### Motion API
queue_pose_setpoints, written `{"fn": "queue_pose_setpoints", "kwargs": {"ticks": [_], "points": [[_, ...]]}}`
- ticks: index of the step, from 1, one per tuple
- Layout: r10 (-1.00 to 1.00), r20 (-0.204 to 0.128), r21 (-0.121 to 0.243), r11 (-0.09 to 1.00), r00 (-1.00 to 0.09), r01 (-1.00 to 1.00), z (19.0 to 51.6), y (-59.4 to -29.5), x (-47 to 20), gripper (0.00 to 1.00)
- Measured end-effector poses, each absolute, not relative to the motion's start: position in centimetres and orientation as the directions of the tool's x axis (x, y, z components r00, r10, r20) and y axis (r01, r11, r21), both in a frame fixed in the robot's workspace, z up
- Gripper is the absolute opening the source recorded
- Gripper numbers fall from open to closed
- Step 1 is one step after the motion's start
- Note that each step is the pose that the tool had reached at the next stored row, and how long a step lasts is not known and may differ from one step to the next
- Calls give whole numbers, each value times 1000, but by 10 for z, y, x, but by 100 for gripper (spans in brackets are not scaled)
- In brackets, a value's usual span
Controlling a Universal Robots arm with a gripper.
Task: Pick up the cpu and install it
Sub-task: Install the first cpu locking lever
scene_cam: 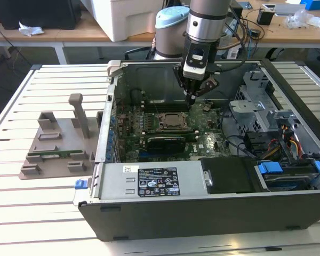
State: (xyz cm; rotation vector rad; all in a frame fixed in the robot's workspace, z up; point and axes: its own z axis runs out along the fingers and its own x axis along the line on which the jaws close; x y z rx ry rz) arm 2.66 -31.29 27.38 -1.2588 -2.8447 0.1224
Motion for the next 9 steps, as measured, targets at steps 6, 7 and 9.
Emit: {"fn": "queue_pose_setpoints", "kwargs": {"ticks": [6,7,9], "points": [[674,-6,-83,736,-739,672,274,-313,27,11],[665,-6,-83,744,-747,663,274,-313,27,11],[641,-6,-83,765,-768,639,274,-313,27,11]]}}
